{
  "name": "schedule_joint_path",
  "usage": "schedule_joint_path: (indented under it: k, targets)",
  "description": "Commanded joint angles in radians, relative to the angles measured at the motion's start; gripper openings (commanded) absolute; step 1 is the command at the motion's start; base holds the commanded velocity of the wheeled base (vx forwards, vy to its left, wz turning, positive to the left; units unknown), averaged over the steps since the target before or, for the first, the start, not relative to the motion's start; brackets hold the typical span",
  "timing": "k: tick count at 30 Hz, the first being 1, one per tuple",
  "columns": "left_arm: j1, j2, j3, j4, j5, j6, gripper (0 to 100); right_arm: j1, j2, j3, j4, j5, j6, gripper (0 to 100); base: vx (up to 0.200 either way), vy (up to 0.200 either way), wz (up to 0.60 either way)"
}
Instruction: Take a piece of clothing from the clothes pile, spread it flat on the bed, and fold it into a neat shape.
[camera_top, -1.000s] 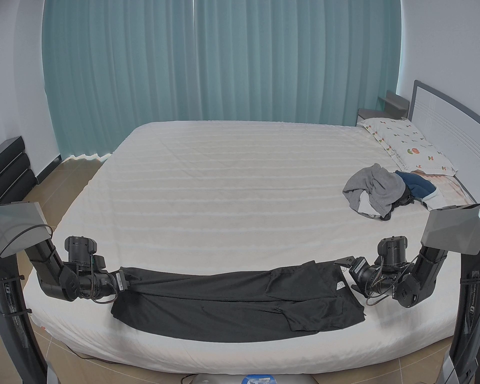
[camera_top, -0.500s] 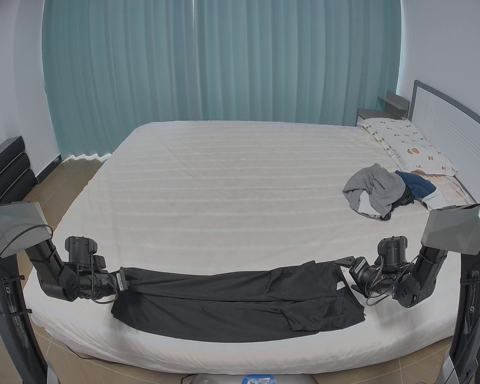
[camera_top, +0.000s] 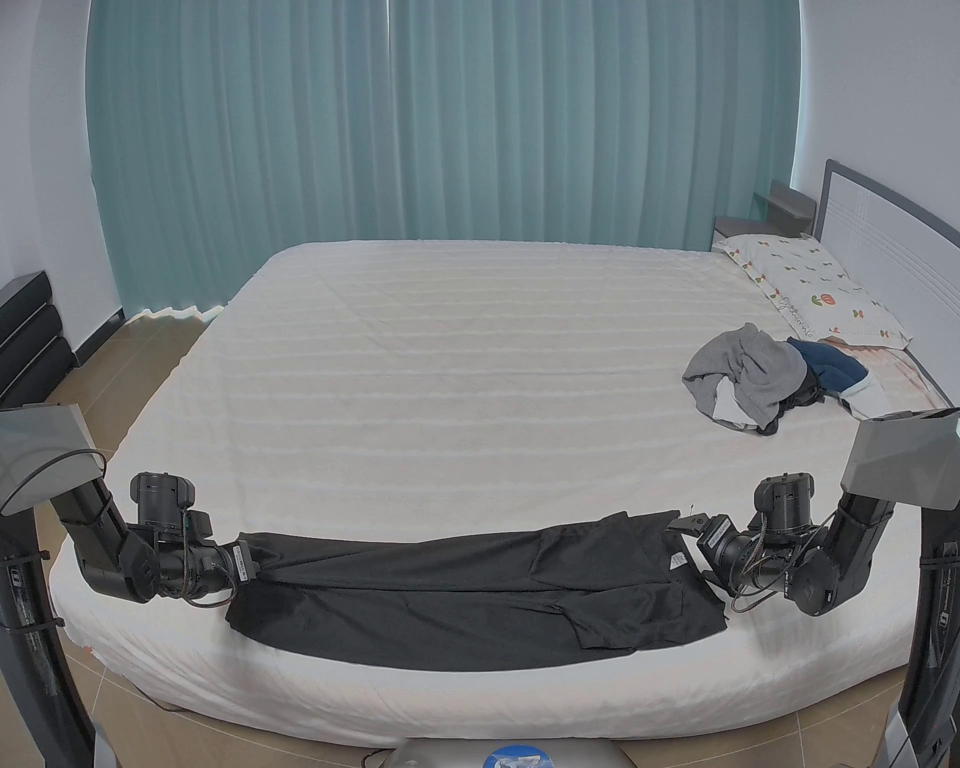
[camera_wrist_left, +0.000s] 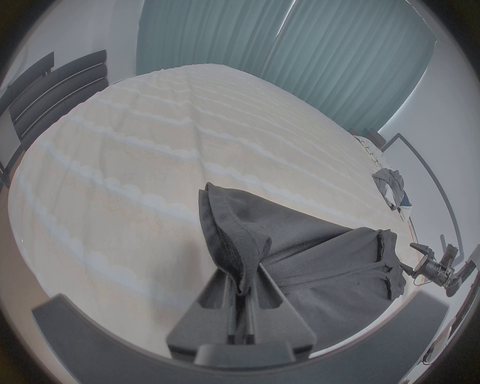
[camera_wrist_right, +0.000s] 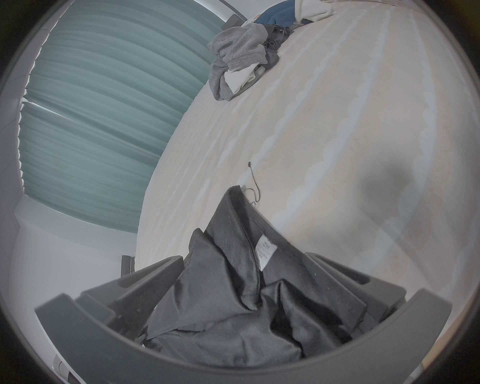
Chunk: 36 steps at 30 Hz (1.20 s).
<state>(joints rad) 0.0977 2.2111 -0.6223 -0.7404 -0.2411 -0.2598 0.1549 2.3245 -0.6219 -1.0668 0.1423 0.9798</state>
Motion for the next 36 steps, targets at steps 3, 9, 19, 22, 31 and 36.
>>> schedule_joint_path:
  k: [3, 9, 19, 22, 31, 36]
  targets:
    - [-0.003, -0.001, -0.007, 0.000, 0.002, -0.003, 0, 0.000, 0.001, -0.001, -0.001, 0.000, 0.000, 100, 0.000, 0.000, 0.00]
    - [-0.029, -0.004, 0.000, 0.000, 0.011, -0.013, 0, 0.000, 0.001, -0.001, -0.001, 0.000, 0.000, 100, 0.000, 0.000, 0.00]
    - [-0.082, -0.070, -0.011, -0.002, 0.014, -0.142, 0, 0.000, 0.000, 0.001, -0.001, 0.000, 0.000, 100, 0.000, -0.100, 0.00]
    - [-0.102, -0.097, -0.010, -0.002, 0.014, -0.177, 0, 0.000, 0.000, 0.001, -0.001, 0.000, -0.001, 100, 0.000, -0.200, 0.00]
    - [-0.144, -0.122, 0.003, 0.003, 0.016, -0.187, 0, 0.000, 0.000, 0.001, -0.001, 0.000, 0.000, 100, 0.000, -0.200, 0.00]
    - [-0.193, -0.160, 0.001, 0.004, 0.031, -0.251, 0, 0.000, 0.000, -0.001, -0.001, 0.000, 0.002, 100, 0.000, -0.200, 0.00]
